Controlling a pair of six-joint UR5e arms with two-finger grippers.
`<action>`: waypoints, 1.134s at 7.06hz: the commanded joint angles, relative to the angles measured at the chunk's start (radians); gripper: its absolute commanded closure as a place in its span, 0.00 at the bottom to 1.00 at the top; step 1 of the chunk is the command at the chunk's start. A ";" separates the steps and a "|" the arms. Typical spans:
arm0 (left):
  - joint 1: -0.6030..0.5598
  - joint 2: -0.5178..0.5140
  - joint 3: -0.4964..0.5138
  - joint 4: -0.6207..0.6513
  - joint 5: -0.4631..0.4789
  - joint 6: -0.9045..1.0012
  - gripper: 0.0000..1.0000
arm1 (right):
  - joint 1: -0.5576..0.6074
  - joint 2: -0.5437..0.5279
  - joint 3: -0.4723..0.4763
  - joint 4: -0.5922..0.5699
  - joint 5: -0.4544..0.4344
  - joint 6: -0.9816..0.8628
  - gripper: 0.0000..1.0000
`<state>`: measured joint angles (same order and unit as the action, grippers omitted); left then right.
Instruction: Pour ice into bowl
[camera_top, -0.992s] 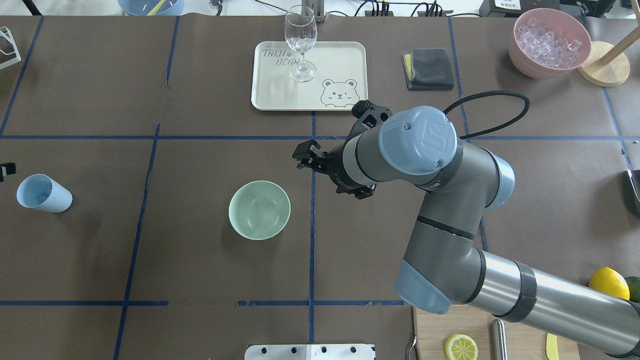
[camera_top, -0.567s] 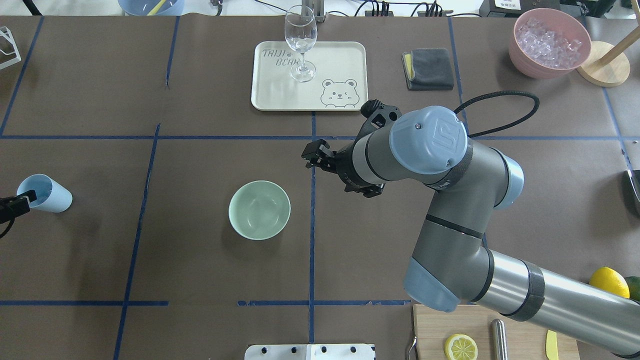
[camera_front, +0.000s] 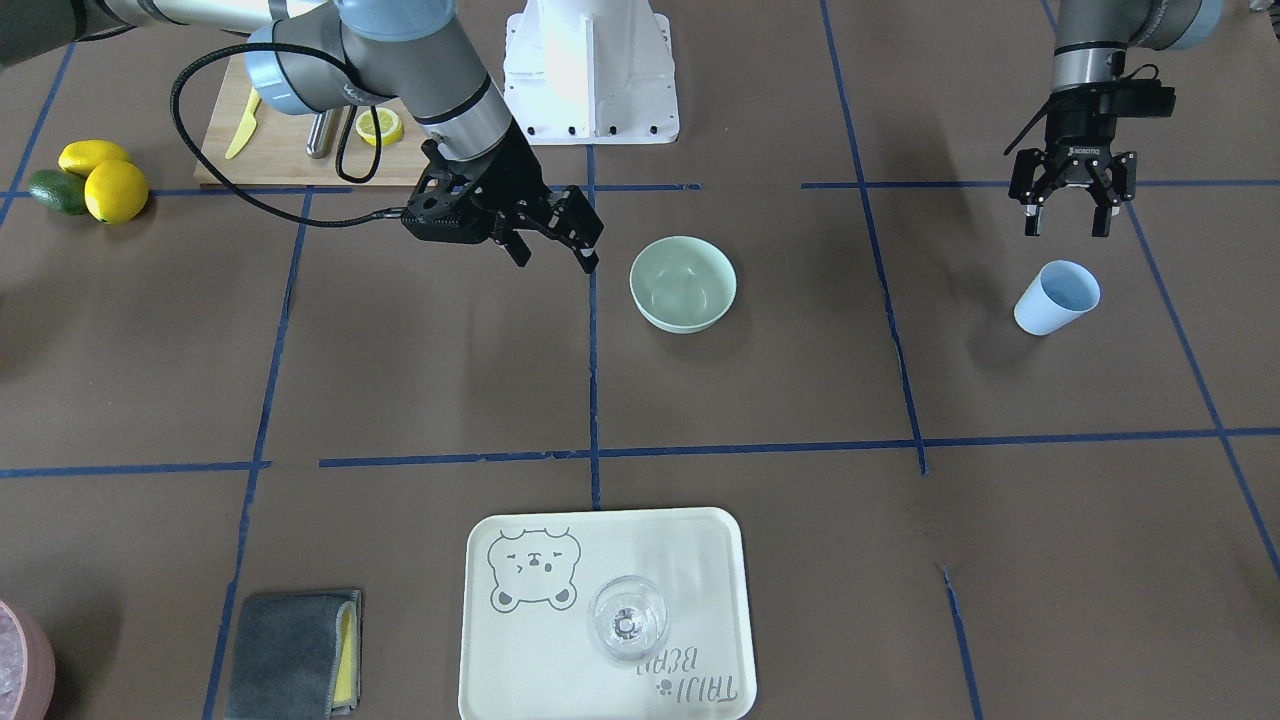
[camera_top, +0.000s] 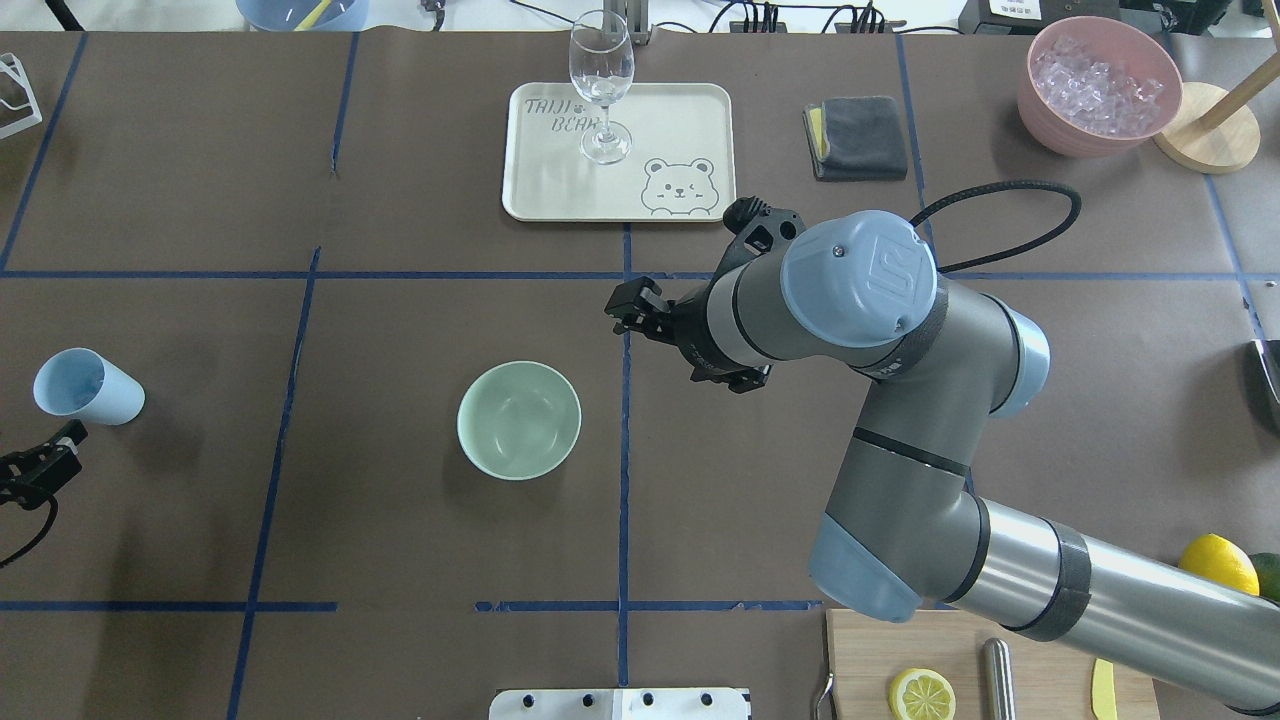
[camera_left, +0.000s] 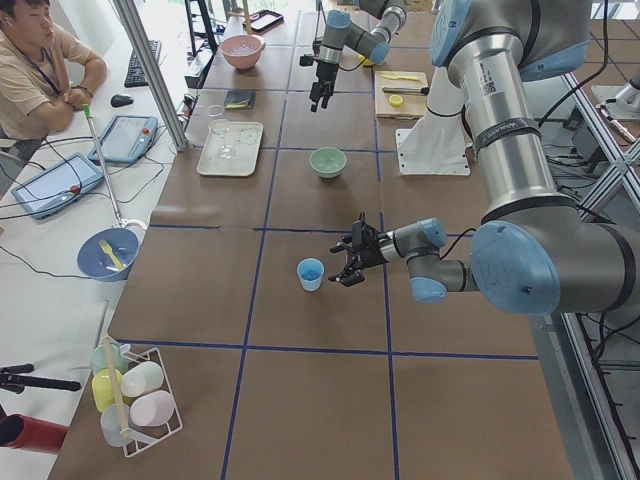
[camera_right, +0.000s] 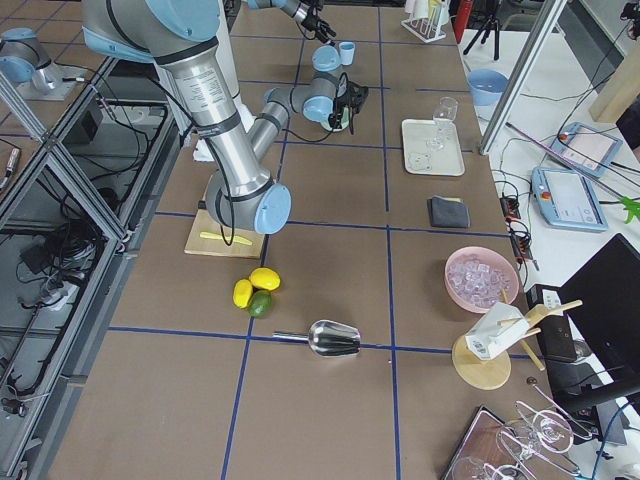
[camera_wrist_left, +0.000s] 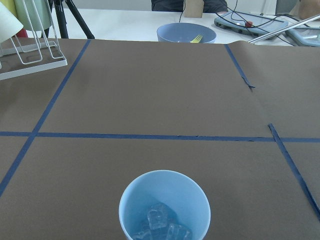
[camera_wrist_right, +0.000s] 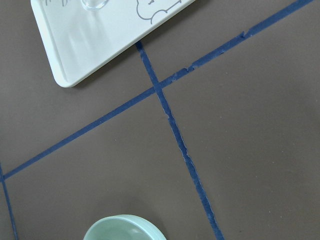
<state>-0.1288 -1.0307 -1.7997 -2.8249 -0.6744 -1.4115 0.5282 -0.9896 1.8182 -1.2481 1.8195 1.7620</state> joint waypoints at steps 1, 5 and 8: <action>0.046 -0.018 0.093 -0.001 0.111 -0.076 0.00 | 0.082 -0.001 0.047 -0.002 0.020 -0.010 0.00; 0.058 -0.124 0.178 0.002 0.185 -0.081 0.01 | 0.110 -0.038 0.076 -0.001 0.055 -0.015 0.00; 0.058 -0.238 0.299 0.001 0.223 -0.035 0.02 | 0.108 -0.041 0.085 -0.004 0.049 -0.013 0.00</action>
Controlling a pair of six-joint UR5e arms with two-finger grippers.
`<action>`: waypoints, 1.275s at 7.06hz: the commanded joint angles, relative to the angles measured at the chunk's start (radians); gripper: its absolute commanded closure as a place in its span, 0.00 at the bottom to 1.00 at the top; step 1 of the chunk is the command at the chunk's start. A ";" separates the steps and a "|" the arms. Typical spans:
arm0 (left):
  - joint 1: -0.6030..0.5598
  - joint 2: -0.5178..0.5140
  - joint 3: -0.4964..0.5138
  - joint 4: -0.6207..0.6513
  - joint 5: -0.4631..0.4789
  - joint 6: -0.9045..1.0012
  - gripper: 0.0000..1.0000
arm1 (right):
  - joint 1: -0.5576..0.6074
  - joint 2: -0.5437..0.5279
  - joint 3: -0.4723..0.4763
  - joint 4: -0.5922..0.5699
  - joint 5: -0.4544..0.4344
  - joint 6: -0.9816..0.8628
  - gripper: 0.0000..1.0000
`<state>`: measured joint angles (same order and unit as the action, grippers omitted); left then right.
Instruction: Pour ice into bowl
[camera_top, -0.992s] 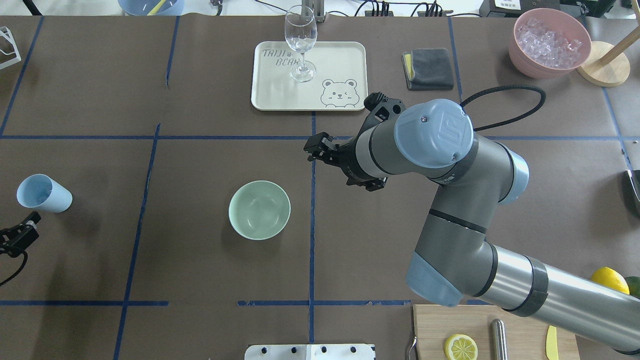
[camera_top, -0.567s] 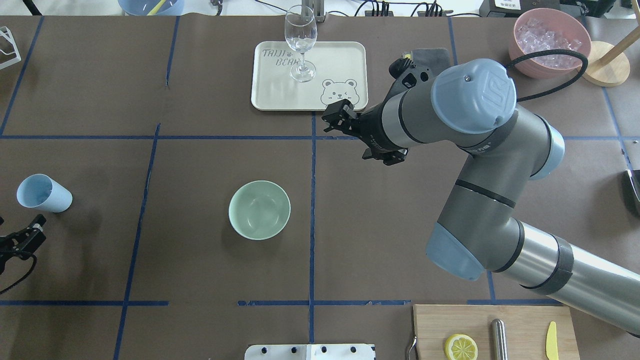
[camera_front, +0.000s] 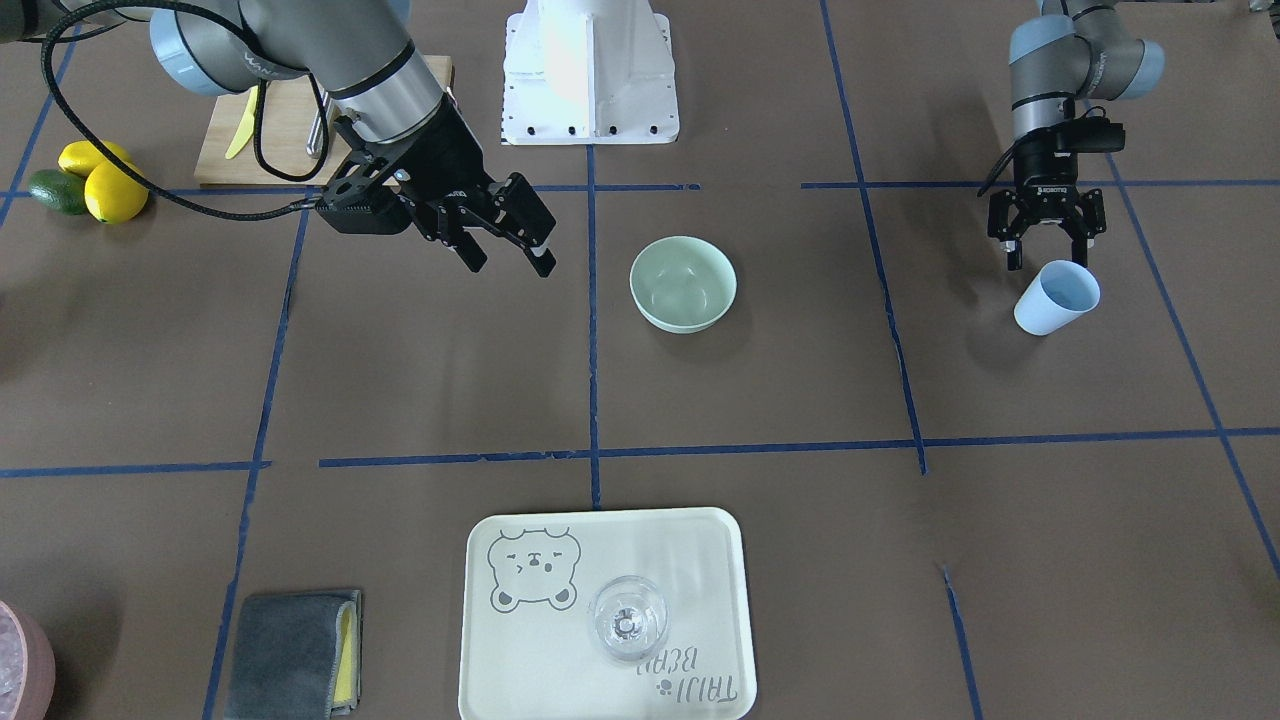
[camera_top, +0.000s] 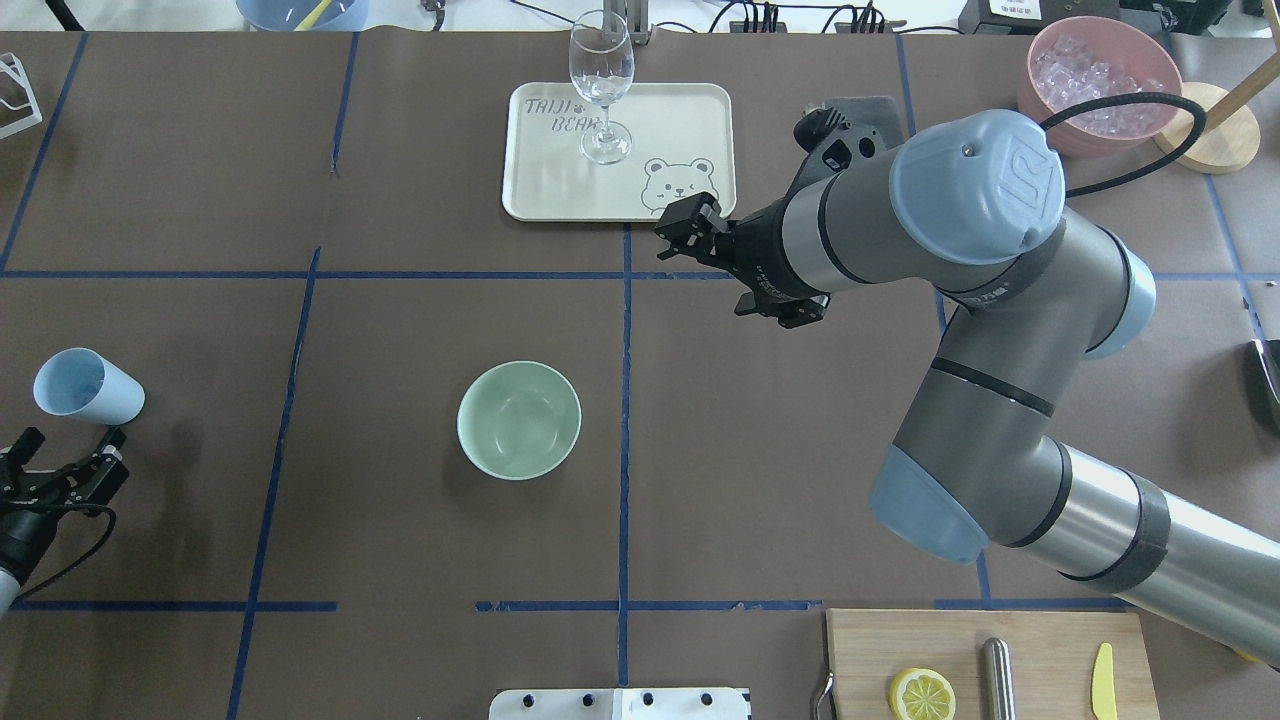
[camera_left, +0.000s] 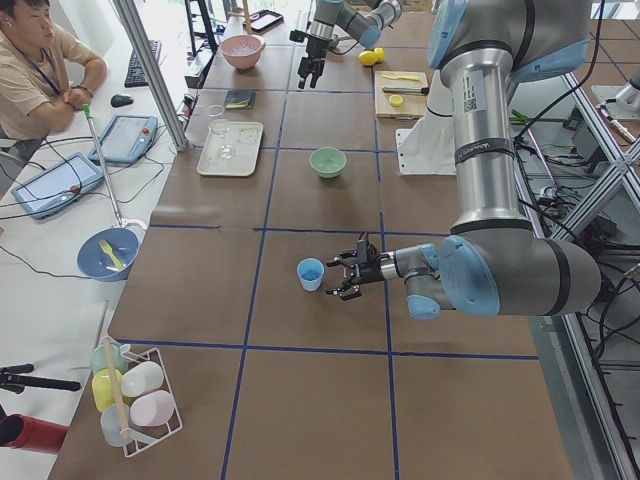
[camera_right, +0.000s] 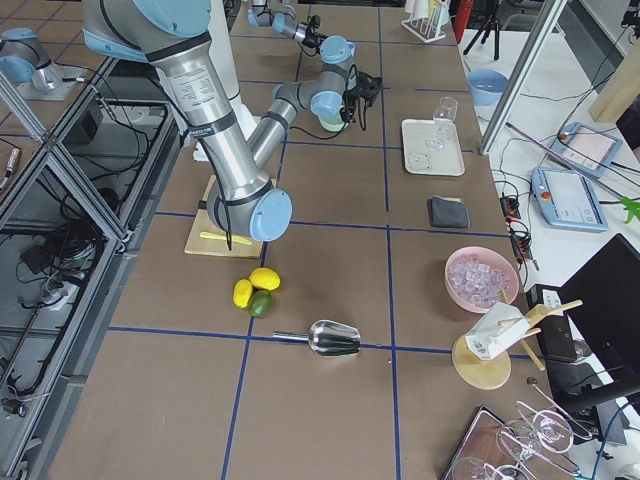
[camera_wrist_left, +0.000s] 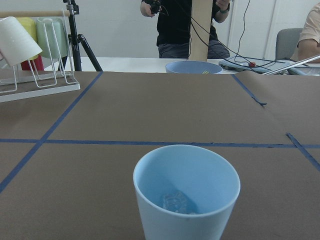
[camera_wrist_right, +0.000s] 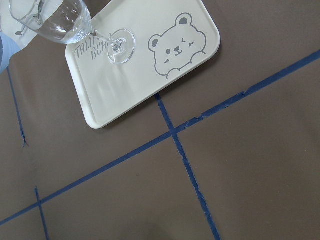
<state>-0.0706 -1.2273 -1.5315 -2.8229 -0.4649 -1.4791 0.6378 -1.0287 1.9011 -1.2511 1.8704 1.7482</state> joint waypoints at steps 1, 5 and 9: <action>-0.001 -0.044 0.030 -0.003 0.015 0.048 0.02 | -0.001 -0.002 0.003 -0.001 -0.002 0.001 0.00; -0.063 -0.060 0.060 0.002 0.006 0.065 0.04 | -0.006 -0.010 -0.005 -0.001 -0.008 0.001 0.00; -0.133 -0.126 0.100 0.000 0.002 0.097 0.04 | -0.006 -0.008 -0.004 -0.001 -0.010 0.001 0.00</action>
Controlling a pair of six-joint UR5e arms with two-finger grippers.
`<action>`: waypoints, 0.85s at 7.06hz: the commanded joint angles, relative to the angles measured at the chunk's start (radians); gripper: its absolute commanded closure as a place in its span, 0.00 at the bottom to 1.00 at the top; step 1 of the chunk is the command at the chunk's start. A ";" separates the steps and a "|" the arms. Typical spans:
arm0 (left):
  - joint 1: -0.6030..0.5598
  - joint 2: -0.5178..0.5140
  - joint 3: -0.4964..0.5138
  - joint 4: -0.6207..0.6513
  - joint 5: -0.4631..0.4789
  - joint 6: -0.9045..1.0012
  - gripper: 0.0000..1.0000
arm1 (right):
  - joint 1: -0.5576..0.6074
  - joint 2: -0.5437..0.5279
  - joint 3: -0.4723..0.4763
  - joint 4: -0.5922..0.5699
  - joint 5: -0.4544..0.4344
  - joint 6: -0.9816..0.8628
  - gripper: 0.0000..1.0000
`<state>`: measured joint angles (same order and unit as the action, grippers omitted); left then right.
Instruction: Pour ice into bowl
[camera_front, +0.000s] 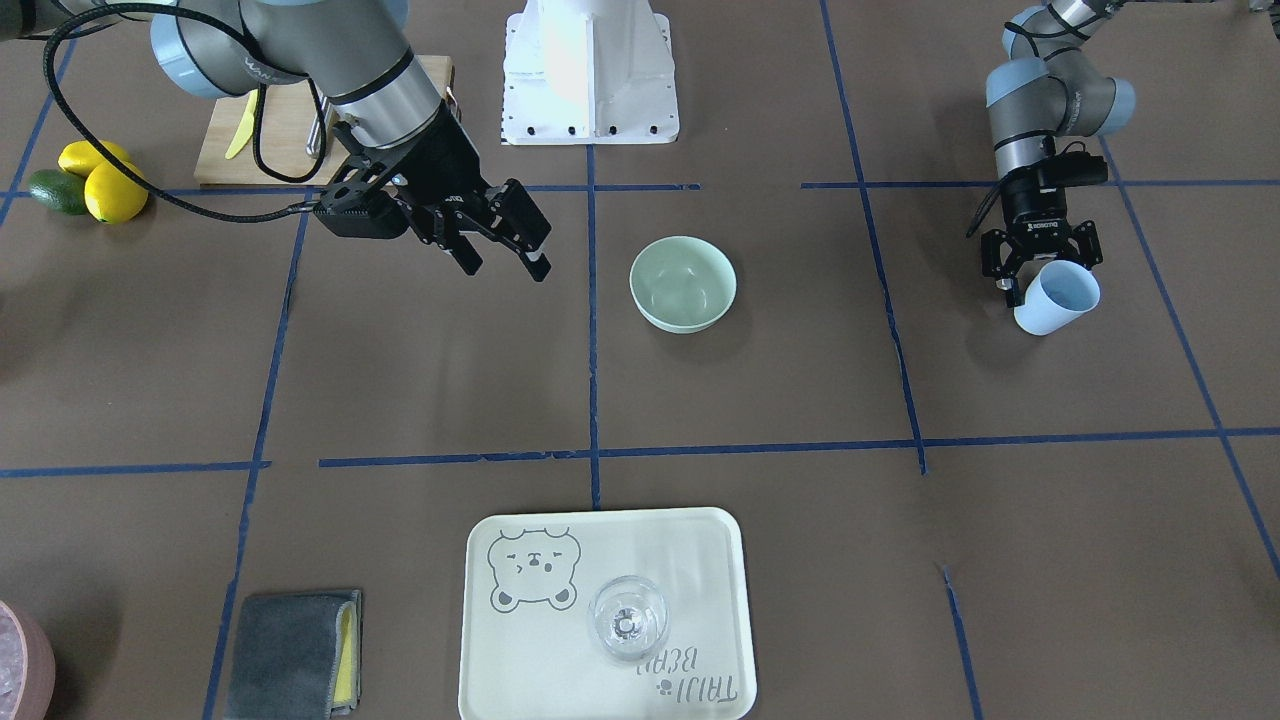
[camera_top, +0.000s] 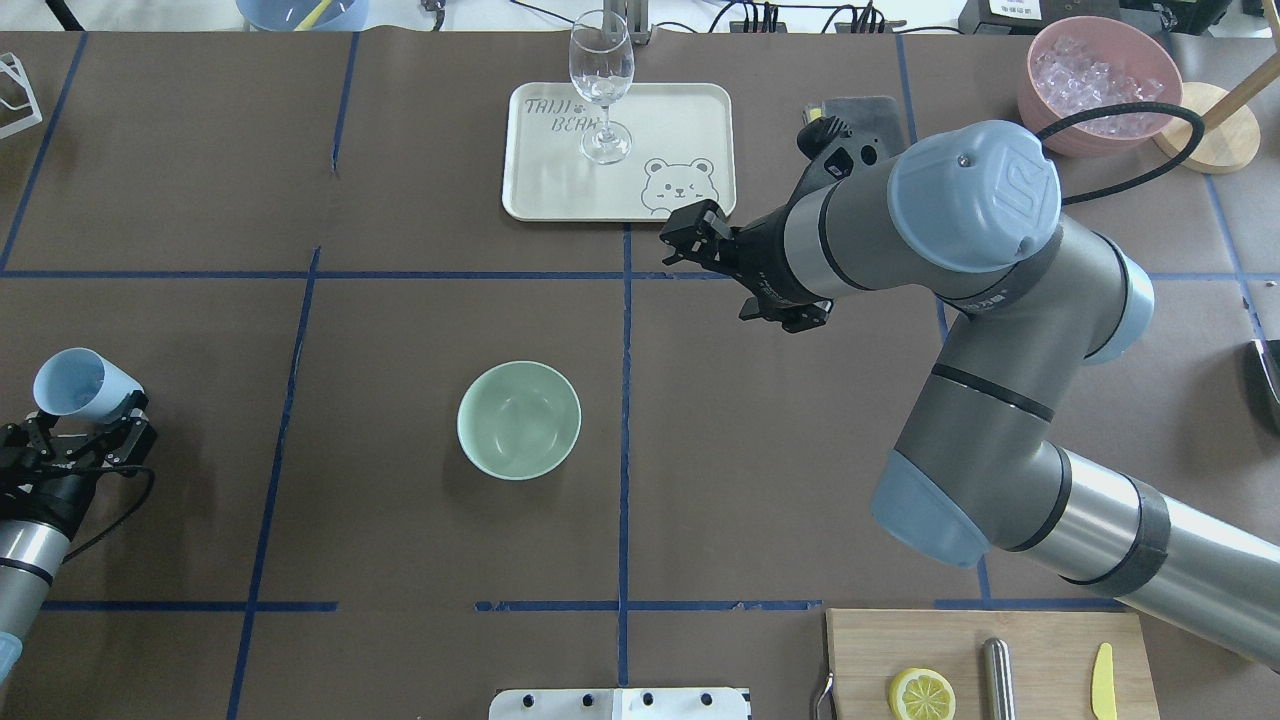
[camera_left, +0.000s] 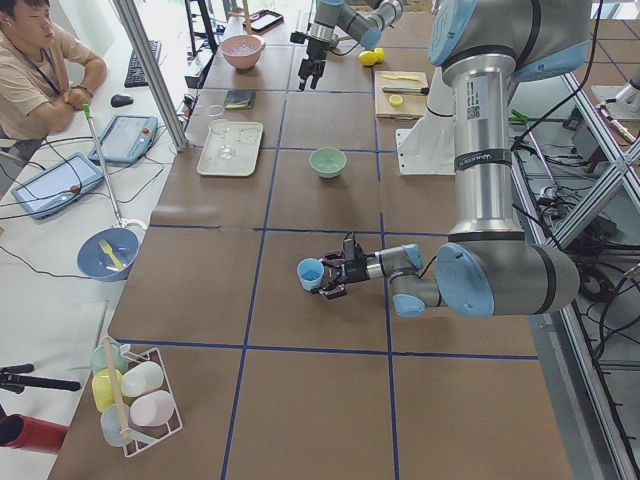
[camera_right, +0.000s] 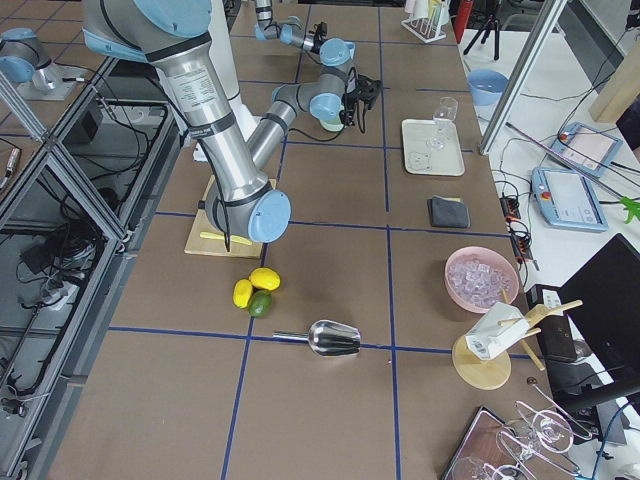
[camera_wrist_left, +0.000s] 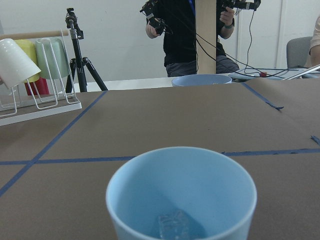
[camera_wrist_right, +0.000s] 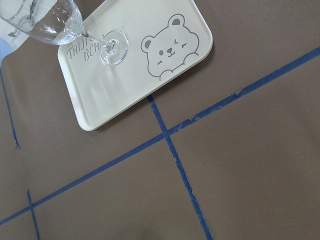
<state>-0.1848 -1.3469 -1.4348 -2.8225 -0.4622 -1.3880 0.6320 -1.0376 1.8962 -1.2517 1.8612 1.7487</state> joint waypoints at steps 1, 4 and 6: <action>-0.028 -0.008 0.004 0.000 -0.003 0.006 0.04 | 0.000 0.001 0.001 0.000 -0.001 0.000 0.00; -0.042 -0.035 0.025 0.000 -0.010 0.010 0.05 | 0.001 -0.001 0.001 0.000 -0.001 0.000 0.00; -0.047 -0.037 0.027 0.000 -0.015 0.010 0.17 | 0.001 0.001 0.001 0.000 -0.001 0.000 0.00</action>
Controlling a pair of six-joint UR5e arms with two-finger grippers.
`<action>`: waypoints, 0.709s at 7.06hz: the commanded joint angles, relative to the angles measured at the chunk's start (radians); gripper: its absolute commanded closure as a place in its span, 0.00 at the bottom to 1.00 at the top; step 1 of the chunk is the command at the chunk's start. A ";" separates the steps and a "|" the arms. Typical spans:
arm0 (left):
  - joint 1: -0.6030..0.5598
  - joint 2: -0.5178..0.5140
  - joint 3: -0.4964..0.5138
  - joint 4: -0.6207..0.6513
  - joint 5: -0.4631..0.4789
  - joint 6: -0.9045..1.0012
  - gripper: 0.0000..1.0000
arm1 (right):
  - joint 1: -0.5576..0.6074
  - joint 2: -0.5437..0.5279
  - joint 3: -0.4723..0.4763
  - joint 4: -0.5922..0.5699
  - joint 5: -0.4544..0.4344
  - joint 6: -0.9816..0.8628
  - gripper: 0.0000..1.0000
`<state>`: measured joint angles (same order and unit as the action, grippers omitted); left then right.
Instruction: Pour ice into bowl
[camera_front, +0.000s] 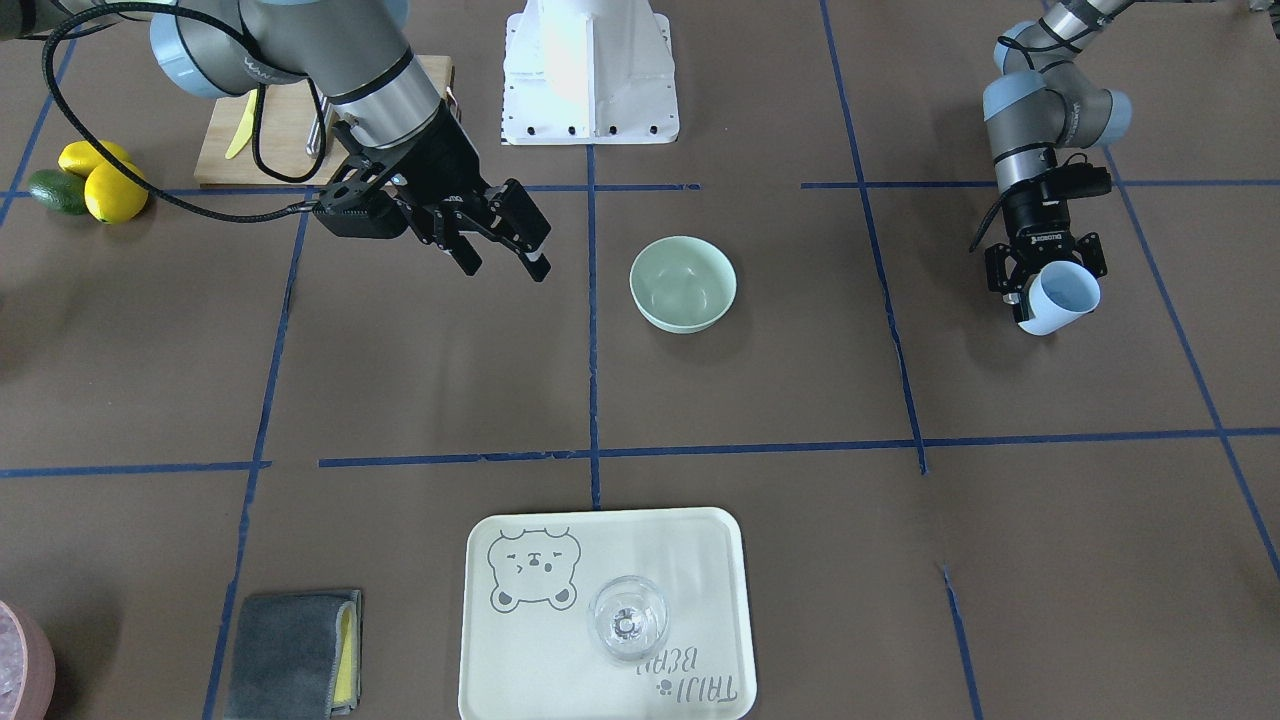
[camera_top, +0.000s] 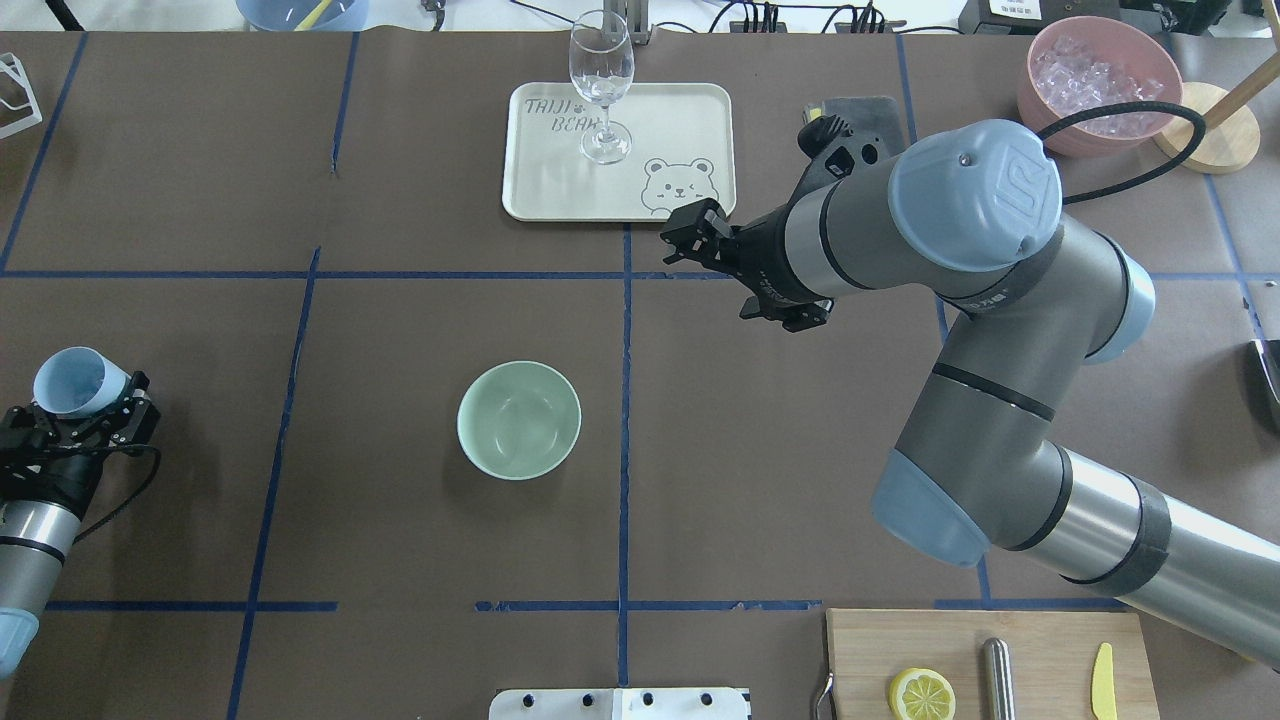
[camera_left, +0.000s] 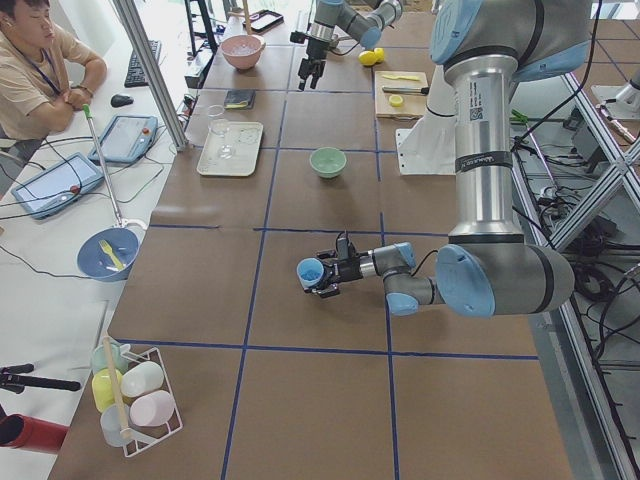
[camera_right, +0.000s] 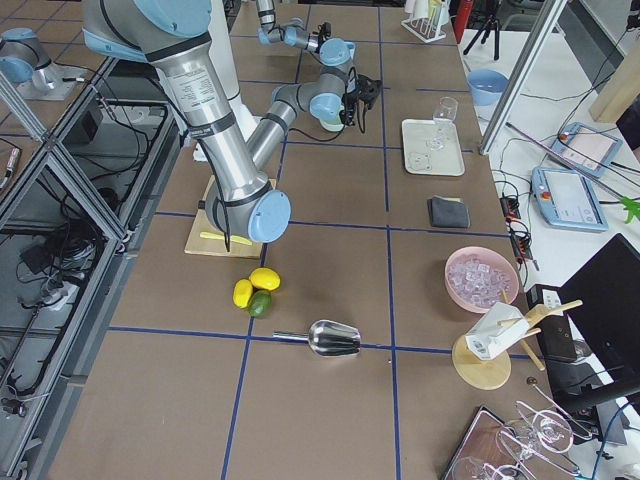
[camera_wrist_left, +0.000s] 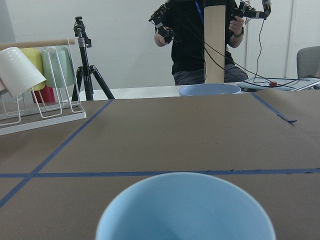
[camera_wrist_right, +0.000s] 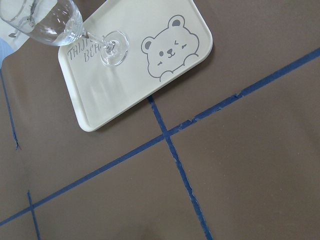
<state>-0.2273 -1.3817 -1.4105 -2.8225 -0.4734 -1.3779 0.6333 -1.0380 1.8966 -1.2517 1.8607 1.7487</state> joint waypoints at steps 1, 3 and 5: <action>-0.006 -0.002 0.007 0.000 -0.005 0.000 0.34 | 0.000 0.000 0.001 0.000 0.000 0.000 0.00; -0.018 -0.004 0.004 -0.011 -0.016 0.044 0.85 | -0.001 0.001 0.001 0.000 0.000 0.000 0.00; -0.056 -0.072 -0.011 -0.125 -0.014 0.154 1.00 | 0.000 0.003 0.004 0.000 0.000 0.002 0.00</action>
<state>-0.2692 -1.4160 -1.4141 -2.8735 -0.4901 -1.2747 0.6331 -1.0361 1.8991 -1.2517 1.8607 1.7491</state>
